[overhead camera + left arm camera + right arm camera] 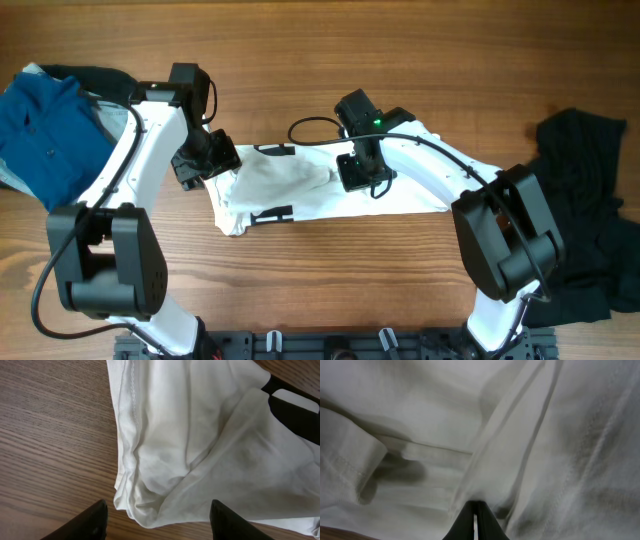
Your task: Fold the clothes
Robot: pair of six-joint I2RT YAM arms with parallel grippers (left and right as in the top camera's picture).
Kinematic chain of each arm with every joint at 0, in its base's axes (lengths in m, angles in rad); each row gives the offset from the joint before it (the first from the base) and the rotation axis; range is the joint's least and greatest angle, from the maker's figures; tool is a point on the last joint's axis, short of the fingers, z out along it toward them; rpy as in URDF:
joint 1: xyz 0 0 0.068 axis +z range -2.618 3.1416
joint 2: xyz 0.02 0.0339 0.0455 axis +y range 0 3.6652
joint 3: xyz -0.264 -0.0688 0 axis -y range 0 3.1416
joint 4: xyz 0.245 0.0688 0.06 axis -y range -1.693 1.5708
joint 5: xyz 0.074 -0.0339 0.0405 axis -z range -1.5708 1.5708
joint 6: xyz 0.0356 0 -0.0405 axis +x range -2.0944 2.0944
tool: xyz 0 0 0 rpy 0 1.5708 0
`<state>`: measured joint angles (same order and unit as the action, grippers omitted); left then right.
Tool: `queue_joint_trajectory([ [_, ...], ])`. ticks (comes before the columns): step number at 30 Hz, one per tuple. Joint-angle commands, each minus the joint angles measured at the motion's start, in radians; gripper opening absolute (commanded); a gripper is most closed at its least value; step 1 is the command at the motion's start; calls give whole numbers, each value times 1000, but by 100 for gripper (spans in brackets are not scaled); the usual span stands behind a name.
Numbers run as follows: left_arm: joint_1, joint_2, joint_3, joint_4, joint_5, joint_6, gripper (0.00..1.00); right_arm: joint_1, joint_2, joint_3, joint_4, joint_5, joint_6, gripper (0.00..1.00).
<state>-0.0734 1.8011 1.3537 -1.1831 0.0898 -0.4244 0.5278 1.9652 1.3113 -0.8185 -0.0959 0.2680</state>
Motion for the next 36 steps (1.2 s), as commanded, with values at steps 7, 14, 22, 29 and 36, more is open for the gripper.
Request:
queue_joint_trajectory([
  [7,6,-15,-6,-3,-14,1,65,-2,5,-2,-129,8,-11,4],
  [14,6,-15,-6,-3,-14,1,65,-2,-8,20,-9,-30,-31,37],
  [22,6,-15,-6,-4,-14,1,65,-1,42,16,12,-24,-29,21],
  [29,6,-15,-6,-4,-14,2,65,-2,48,17,-39,-24,-3,4],
  [36,6,-15,-6,-3,-14,2,65,-2,-32,26,-159,-24,-7,4],
])
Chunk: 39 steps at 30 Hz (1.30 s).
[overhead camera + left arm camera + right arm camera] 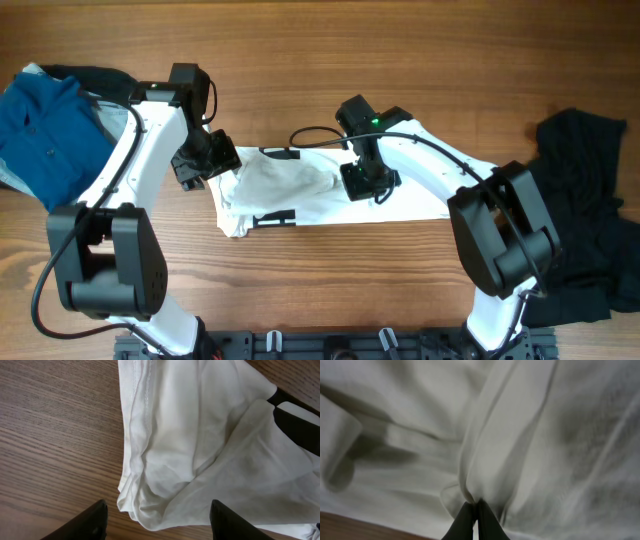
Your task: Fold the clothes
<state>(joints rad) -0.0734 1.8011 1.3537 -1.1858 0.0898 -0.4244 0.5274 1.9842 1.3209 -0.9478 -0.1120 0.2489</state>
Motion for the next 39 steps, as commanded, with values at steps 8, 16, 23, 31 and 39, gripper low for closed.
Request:
queue_joint_trajectory([
  [8,6,-15,-6,-1,-14,2,65,7,-51,13,-91,-27,-3,4],
  [16,6,-15,-6,0,-54,1,75,12,-51,20,-19,-46,-40,40],
  [23,6,-11,-76,44,-51,2,83,5,-128,54,-31,-15,-39,40],
  [31,6,-9,-256,285,82,55,88,-54,-166,53,-43,7,-11,41],
  [39,6,-31,-238,130,84,60,85,-54,-164,52,-40,8,-11,44],
])
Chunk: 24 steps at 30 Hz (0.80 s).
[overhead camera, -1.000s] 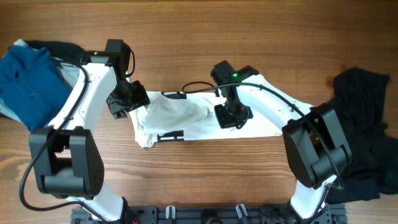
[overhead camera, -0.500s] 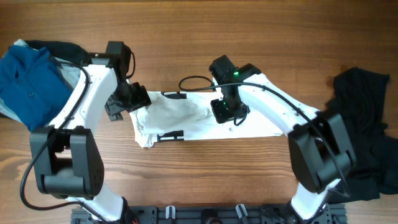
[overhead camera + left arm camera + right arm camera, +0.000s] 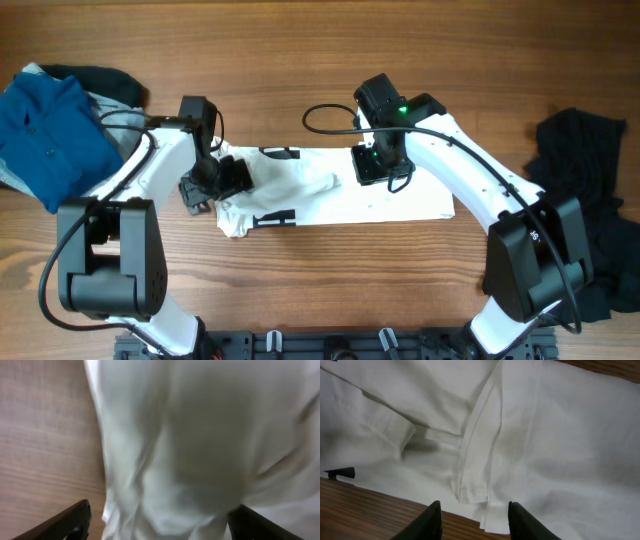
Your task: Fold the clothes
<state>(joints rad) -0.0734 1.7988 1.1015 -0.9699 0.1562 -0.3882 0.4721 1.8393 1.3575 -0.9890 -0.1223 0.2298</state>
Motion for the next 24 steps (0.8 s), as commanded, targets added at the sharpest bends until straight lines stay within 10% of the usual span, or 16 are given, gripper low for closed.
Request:
queue_joint_trajectory([
  [1,6,-57,15,-103,18,31,85,1,-16,13,3,22,8,43],
  [6,3,-190,15,-117,3,44,86,1,26,-27,46,21,35,20],
  [12,3,-195,-102,-71,14,32,83,1,122,-38,72,21,31,18],
  [18,3,-195,-206,-10,53,38,29,1,177,-38,89,21,32,18],
  [24,3,-196,-206,-53,-39,44,41,1,183,-38,97,21,31,18],
])
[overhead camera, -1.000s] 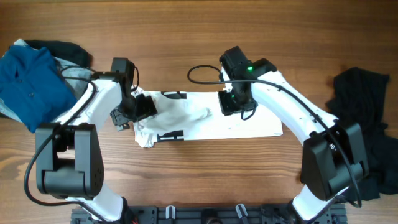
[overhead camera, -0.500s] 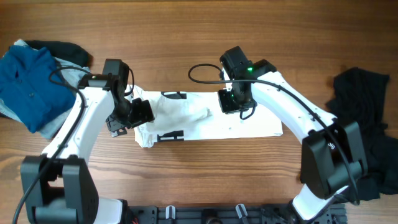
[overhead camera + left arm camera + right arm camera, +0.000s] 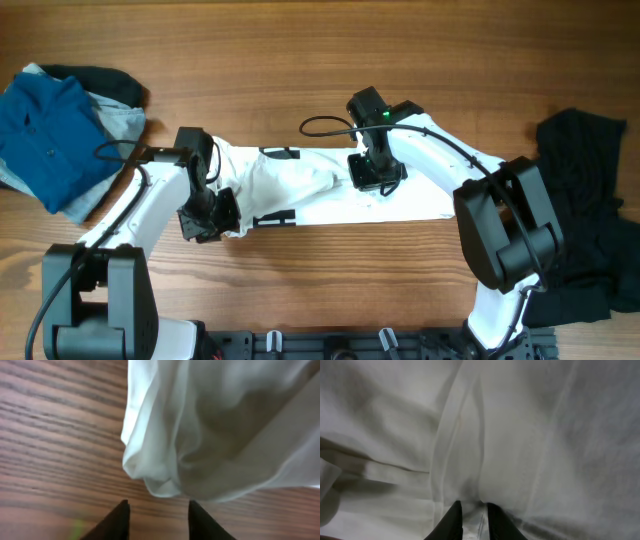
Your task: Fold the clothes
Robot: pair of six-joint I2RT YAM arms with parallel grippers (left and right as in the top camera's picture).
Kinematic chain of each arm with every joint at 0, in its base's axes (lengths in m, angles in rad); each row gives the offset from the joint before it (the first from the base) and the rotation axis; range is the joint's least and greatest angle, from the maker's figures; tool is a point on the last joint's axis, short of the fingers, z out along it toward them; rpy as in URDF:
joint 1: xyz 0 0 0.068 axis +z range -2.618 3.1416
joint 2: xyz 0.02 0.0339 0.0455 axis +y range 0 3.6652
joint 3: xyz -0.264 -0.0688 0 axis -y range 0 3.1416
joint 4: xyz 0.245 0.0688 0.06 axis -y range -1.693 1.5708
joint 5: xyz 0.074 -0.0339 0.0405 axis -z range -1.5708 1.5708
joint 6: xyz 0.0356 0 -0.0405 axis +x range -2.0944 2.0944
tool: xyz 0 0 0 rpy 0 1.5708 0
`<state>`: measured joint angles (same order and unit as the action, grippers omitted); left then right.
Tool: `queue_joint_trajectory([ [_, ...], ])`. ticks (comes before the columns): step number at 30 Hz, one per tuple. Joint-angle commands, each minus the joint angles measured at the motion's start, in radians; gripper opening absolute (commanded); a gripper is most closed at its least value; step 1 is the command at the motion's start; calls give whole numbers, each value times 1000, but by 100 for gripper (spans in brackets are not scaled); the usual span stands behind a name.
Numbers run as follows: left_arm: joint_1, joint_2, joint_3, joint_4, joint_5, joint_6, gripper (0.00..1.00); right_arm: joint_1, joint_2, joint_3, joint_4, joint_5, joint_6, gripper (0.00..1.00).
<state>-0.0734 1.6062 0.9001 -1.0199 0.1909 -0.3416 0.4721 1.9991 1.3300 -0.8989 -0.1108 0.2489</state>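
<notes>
A white garment (image 3: 300, 195) with black trim lies spread across the middle of the wooden table. My left gripper (image 3: 205, 218) is at its bunched lower left corner. In the left wrist view it (image 3: 159, 505) stands open over bare wood, with the bunched white cloth (image 3: 200, 435) just ahead of the fingertips. My right gripper (image 3: 365, 172) is down on the middle of the garment. In the right wrist view it (image 3: 472, 510) has its jaws narrowed around a raised fold of the white cloth (image 3: 545, 435), with a small gap still between them.
A folded blue shirt (image 3: 45, 120) lies on grey and black cloth at the far left. A heap of black clothes (image 3: 590, 200) sits at the right edge. Bare wooden table (image 3: 300, 60) stretches behind the garment.
My left gripper has moved from over the garment's left part to its lower left corner, its jaws set closer. My right gripper has come down onto the cloth and narrowed around a fold.
At first my right gripper was shut on a fold in the garment's middle, with the left open at the garment's left edge. Later the right stood open above the cloth and the left was over its left part. Now both are low at the cloth.
</notes>
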Motion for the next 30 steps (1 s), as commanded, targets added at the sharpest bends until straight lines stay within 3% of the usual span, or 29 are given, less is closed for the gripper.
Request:
queue_joint_trajectory([
  [1,3,-3,-5,2,-117,-19,41,1,24,-11,7,10,13,18],
  [4,4,-3,-5,28,-178,-56,41,1,24,-10,6,10,13,18],
  [15,3,-3,-35,151,-125,-59,33,1,24,-10,2,10,13,18],
  [17,3,-3,-68,193,-100,-60,27,1,24,-10,1,10,12,18],
  [21,3,-3,-103,240,-105,-59,4,1,24,-10,-3,10,12,18],
  [26,71,-6,-65,223,-425,-139,4,1,24,-10,-8,10,12,18],
  [30,166,-7,-34,229,-435,-138,4,1,24,-10,-7,10,12,18],
])
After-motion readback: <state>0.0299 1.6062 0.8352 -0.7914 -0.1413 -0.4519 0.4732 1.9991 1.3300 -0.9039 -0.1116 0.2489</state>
